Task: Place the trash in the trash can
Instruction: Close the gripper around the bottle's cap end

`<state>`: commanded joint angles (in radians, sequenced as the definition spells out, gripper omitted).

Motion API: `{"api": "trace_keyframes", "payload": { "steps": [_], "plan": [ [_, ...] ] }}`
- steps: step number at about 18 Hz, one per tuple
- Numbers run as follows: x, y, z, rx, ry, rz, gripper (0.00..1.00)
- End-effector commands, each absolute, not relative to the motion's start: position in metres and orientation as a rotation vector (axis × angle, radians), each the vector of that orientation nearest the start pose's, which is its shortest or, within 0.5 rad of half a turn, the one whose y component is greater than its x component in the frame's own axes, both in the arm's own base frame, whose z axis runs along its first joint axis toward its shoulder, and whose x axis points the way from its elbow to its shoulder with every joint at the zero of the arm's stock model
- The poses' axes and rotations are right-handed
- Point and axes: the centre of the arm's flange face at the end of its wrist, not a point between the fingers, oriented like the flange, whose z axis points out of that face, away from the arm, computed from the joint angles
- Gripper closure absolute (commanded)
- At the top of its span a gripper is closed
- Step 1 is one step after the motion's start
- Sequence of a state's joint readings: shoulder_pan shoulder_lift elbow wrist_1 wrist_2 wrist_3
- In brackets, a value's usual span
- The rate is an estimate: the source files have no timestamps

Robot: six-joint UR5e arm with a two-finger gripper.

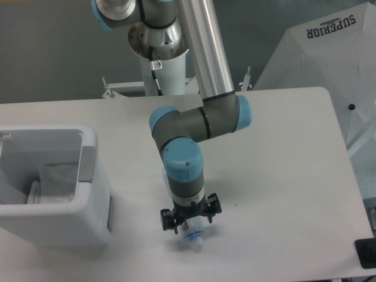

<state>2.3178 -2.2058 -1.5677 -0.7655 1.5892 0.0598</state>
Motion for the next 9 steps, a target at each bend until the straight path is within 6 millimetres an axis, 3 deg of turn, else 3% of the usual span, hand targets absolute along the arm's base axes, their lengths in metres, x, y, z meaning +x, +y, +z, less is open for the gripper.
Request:
{"api": "trace_keyframes", "payload": {
  "steps": [9],
  "plan": [
    [-0.3778,0.5979,0.1858,-2.810,-1.009,0.117,0.00]
  ]
}}
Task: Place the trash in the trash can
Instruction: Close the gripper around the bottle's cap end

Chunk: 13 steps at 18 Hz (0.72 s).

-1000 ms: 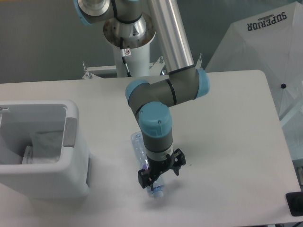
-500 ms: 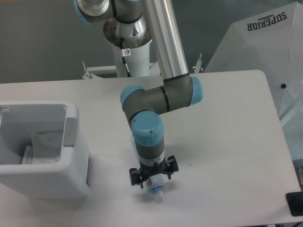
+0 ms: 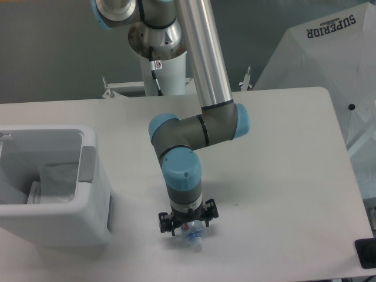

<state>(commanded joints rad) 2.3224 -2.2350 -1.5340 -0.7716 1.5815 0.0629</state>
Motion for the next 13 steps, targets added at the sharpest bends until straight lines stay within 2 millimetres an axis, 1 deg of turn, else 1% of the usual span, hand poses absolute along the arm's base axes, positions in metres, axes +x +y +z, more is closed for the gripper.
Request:
{"api": "trace_keyframes", "payload": {
  "steps": [3,4,6,9,13],
  "plan": [
    [-0.3780,0.5983,0.1865,-2.808,-1.009,0.115,0.03],
    [-0.3790,0.5971,0.1827,-2.814,-1.014,0.118,0.03],
    [-0.3834,0.5961,0.1846,-2.806,-1.020,0.117,0.04],
    [-0.3843,0.5960,0.1821,-2.811,-1.023,0.124,0.07],
    [-0.3853,0.5960,0.1838,-2.807,-1.023,0.122,0.11]
  ]
}}
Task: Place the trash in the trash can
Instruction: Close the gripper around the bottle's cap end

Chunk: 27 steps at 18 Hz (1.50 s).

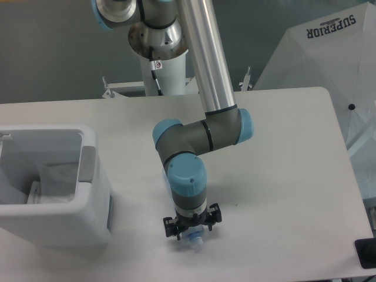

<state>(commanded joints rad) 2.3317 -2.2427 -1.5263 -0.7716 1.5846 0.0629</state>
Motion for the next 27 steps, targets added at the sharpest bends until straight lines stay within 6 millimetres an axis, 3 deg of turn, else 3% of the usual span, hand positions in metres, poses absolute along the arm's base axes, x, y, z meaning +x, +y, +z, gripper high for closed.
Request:
{"api": "trace_keyframes", "payload": {
  "steps": [5,15,22,25,27],
  "plan": [
    [-0.385,0.596,0.179,-2.812,-1.025,0.121,0.16],
    [-0.385,0.594,0.177,-2.815,-1.031,0.120,0.37],
    [-0.384,0.593,0.187,-2.805,-1.028,0.127,0.37],
    [-0.384,0.589,0.222,-2.759,-1.022,0.160,0.37],
    [-0.381,0.585,0.270,-2.693,-1.016,0.197,0.37]
  ]
}}
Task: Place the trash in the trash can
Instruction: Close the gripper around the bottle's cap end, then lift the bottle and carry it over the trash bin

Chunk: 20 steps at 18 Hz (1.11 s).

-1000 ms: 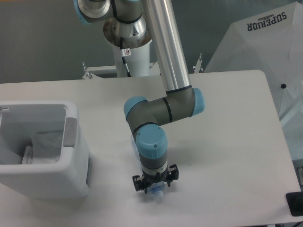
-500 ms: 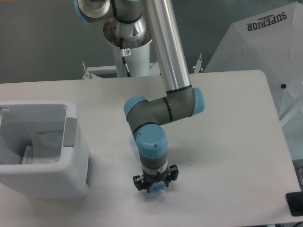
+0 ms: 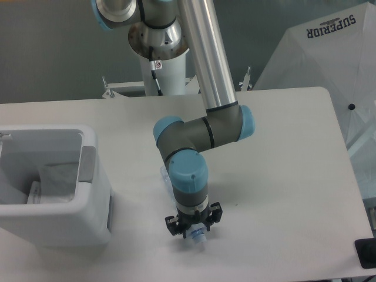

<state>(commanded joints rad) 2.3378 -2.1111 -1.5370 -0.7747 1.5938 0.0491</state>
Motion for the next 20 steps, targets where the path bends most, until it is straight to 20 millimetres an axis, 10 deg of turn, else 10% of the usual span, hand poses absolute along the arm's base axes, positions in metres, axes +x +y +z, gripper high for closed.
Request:
{"api": "trace_keyframes", "payload": {
  "steps": [11,20],
  "plan": [
    [-0.366,0.562,0.547,-2.184,-0.875,0.346,0.37],
    [-0.305,0.589,0.648,-2.004,-0.633,0.286,0.37]
  ]
}}
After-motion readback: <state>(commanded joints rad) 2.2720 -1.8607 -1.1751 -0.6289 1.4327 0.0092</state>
